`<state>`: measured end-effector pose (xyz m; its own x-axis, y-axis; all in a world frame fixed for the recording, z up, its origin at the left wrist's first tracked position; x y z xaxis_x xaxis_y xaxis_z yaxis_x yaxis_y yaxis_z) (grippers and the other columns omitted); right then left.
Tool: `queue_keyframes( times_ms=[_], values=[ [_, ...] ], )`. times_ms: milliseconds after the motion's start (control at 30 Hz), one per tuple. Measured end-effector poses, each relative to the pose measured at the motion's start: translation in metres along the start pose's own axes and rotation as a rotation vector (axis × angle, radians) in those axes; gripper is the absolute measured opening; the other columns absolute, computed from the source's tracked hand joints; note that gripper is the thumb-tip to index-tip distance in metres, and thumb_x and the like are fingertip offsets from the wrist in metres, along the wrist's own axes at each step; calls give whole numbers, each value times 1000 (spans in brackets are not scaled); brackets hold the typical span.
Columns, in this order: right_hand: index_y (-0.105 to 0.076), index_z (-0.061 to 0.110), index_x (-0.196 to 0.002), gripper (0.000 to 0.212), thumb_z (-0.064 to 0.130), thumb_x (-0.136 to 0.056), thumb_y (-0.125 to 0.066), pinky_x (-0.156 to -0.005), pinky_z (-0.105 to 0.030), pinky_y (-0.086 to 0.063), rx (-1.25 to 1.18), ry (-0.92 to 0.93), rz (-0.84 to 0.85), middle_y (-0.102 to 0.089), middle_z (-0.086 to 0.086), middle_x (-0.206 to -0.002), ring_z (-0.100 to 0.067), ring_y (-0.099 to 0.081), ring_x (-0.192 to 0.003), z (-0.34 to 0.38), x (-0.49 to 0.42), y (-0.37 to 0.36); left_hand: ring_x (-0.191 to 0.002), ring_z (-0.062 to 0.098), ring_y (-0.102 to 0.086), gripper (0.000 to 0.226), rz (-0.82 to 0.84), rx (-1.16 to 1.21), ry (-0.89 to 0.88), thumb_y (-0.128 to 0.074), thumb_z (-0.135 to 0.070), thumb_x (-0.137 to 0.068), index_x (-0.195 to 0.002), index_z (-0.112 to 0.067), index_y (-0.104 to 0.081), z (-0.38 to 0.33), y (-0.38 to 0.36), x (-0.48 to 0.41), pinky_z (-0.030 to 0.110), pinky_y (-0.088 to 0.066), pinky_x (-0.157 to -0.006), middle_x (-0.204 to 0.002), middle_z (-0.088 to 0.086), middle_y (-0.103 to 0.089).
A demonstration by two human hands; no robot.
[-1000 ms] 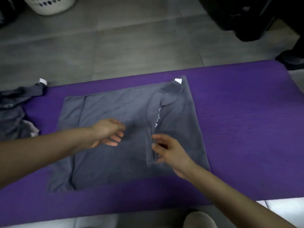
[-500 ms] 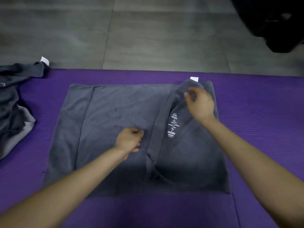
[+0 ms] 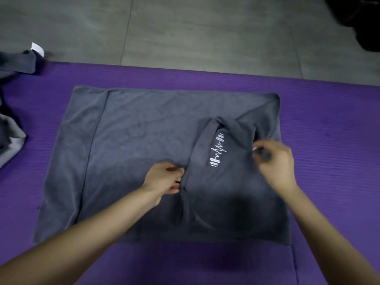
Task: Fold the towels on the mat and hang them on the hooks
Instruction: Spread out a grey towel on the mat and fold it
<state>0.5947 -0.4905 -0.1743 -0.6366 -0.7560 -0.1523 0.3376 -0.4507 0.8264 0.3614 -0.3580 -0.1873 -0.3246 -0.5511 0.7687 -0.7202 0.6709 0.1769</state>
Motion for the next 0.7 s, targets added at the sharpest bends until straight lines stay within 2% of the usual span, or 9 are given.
queue_keyframes(
  times_ms=[67,133,233,300,367,467,567,633,700],
  values=[
    [-72,20,-91,28,21,-65,-62,-84,-48,-48,-13,-20,136,-70,1,-101,-25,-66,-92,-14,29,-7,-54,13,-54,15,-12,-36,12,-57,-18,-92,-77,-14,-54,3,2,1,14,-41,-42,-70,4,-58],
    [-71,22,-99,34,38,-70,-61,-90,-40,-41,1,-75,150,-68,5,-109,-22,-62,-100,-16,37,-11,-55,12,-55,11,-5,-58,38,-60,-21,-90,-83,-12,-57,7,2,4,13,-38,-41,-74,5,-60],
    [-70,20,-98,55,63,-74,-47,-83,-33,-32,42,-180,20,-71,3,-97,-24,-60,-94,-2,23,-14,-57,11,-56,13,3,-82,62,-67,-23,-85,-81,-12,-60,8,-1,11,13,-37,-43,-72,3,-62],
    [-71,19,-87,56,68,-74,-47,-78,-33,-31,134,-229,-35,-71,0,-88,-27,-60,-90,5,8,-19,-56,10,-54,14,-5,-110,63,-71,-22,-81,-79,-13,-61,8,-4,14,13,-37,-42,-68,1,-61],
    [-69,18,-79,51,65,-79,-50,-77,-34,-30,185,-315,-29,-71,-3,-85,-29,-60,-88,7,-5,-25,-53,8,-52,15,-14,-149,58,-73,-18,-79,-83,-13,-60,8,-9,17,12,-38,-40,-66,3,-58],
    [-70,15,-87,29,42,-86,-60,-83,-38,-40,-3,-451,-66,-71,-8,-91,-32,-62,-93,8,-16,-26,-50,7,-50,17,-26,-151,41,-72,-10,-79,-87,-12,-57,9,-15,20,13,-42,-42,-64,5,-55],
    [-68,7,-98,19,21,-85,-65,-79,-29,-42,-189,-380,-137,-71,-9,-92,-25,-64,-88,20,-20,-7,-57,11,-52,14,-27,-62,23,-66,-2,-83,-91,-10,-58,4,-14,29,21,-50,-52,-68,4,-56],
    [-67,9,-104,21,15,-85,-65,-72,-21,-37,-241,-314,-101,-67,-5,-86,-17,-59,-78,30,-22,8,-59,13,-54,13,-4,-38,3,-62,0,-84,-83,-12,-56,-2,-7,38,25,-51,-54,-69,4,-58],
    [-68,14,-107,22,11,-85,-63,-72,-21,-40,-254,-250,-33,-61,1,-82,-13,-55,-76,40,-26,21,-62,16,-56,15,21,-7,-6,-61,1,-85,-79,-12,-55,-7,5,50,27,-53,-51,-73,6,-60]
  ],
)
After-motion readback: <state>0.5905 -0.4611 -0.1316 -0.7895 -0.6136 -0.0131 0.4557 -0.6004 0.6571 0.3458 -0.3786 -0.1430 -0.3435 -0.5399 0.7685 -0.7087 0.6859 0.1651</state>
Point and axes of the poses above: each hand's wrist, its own x-axis away from the middle knuckle, its own y-axis out of the back of the hand, z = x × y, the point moved 3 cm from there along -x, towards the middle knuckle
